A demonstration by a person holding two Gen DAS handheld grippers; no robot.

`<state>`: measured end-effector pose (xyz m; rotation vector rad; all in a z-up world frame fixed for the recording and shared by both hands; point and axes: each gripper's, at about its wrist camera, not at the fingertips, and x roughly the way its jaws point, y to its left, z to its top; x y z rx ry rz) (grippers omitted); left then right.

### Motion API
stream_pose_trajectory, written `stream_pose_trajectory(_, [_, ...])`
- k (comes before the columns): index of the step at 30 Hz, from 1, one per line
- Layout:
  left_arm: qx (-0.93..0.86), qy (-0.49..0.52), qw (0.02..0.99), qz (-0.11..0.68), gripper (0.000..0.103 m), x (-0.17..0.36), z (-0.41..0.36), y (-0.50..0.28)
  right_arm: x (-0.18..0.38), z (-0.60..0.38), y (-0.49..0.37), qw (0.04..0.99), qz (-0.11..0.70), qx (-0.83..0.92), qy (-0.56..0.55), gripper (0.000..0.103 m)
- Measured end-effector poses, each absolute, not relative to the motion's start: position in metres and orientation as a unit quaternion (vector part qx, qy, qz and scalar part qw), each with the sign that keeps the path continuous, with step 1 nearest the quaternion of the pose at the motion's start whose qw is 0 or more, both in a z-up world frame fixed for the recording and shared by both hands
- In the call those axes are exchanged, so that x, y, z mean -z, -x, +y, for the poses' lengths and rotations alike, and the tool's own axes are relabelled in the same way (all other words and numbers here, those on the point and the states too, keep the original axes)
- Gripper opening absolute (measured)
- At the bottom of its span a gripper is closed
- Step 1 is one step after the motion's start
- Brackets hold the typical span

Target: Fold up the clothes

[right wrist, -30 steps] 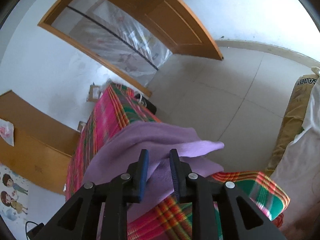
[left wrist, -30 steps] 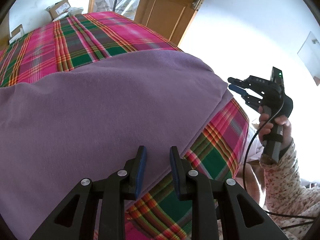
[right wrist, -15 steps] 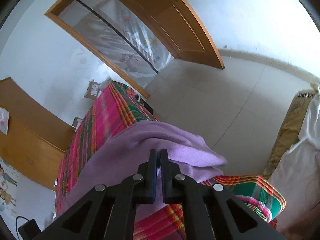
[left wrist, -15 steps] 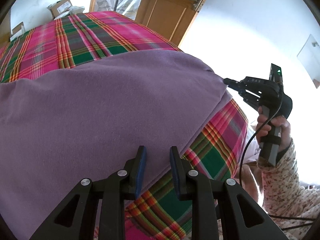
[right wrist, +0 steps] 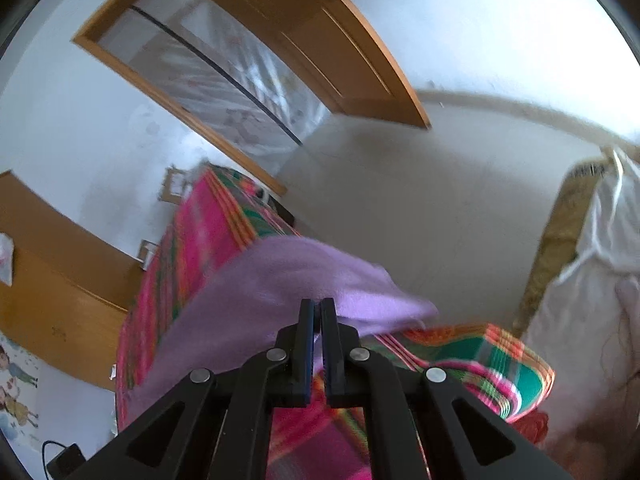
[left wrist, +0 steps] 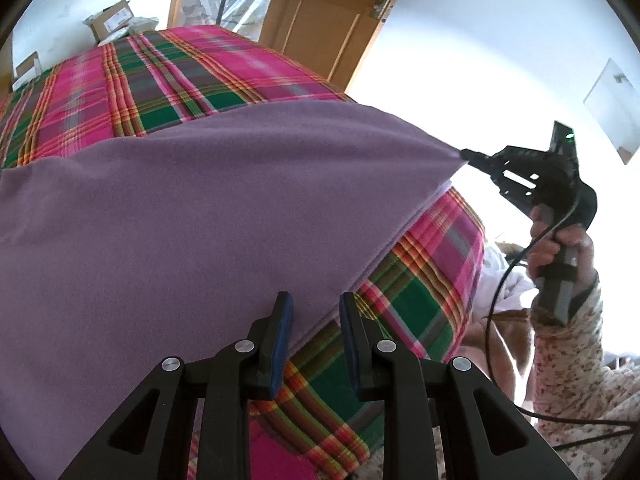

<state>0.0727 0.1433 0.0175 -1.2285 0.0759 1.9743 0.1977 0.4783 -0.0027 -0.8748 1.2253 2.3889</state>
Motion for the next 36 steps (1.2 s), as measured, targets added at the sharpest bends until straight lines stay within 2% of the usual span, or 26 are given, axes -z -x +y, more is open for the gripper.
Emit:
stream_pose_trajectory(4, [-0.778, 0.486, 0.397, 0.028, 0.025, -0.019, 0.140, -0.072, 0.013, 0.478, -0.196, 0.170, 0.429, -0.827, 0.320, 0.005])
stream_pose_trajectory(9, [-0.787, 0.474, 0.394, 0.032, 0.025, -0.026, 0.135, -0.070, -0.014, 0.470, -0.199, 0.230, 0.345, -0.856, 0.309, 0.007])
stream_pose_trajectory(16, [-0.798, 0.481, 0.363, 0.015, 0.025, -0.025, 0.121, -0.049, -0.029, 0.461, -0.129, 0.122, 0.275, -0.893, 0.336, 0.010])
stream_pose_trajectory(23, [-0.793, 0.494, 0.357, 0.003, 0.025, -0.016, 0.116, -0.037, -0.020, 0.470, -0.074, 0.088, 0.266, -0.878, 0.388, 0.023])
stream_pose_trajectory(30, [-0.787, 0.496, 0.366, -0.003, 0.025, -0.012, 0.115, -0.030, -0.006, 0.469, -0.057, 0.073, 0.240, -0.869, 0.427, 0.026])
stream_pose_trajectory(31, [-0.787, 0.496, 0.368, -0.006, 0.025, -0.012, 0.114, -0.029, -0.006, 0.469, -0.057, 0.074, 0.240, -0.869, 0.425, 0.023])
stream_pose_trajectory(32, [-0.786, 0.496, 0.369, -0.009, 0.025, -0.011, 0.113, -0.028, -0.007, 0.468, -0.057, 0.077, 0.237, -0.871, 0.423, 0.010])
stream_pose_trajectory(33, [-0.785, 0.496, 0.370, -0.014, 0.025, -0.011, 0.112, -0.027, -0.007, 0.467, -0.057, 0.082, 0.228, -0.874, 0.421, 0.005])
stream_pose_trajectory(36, [-0.782, 0.497, 0.375, -0.027, 0.027, -0.010, 0.111, -0.025, -0.010, 0.467, -0.054, 0.084, 0.218, -0.878, 0.418, 0.002])
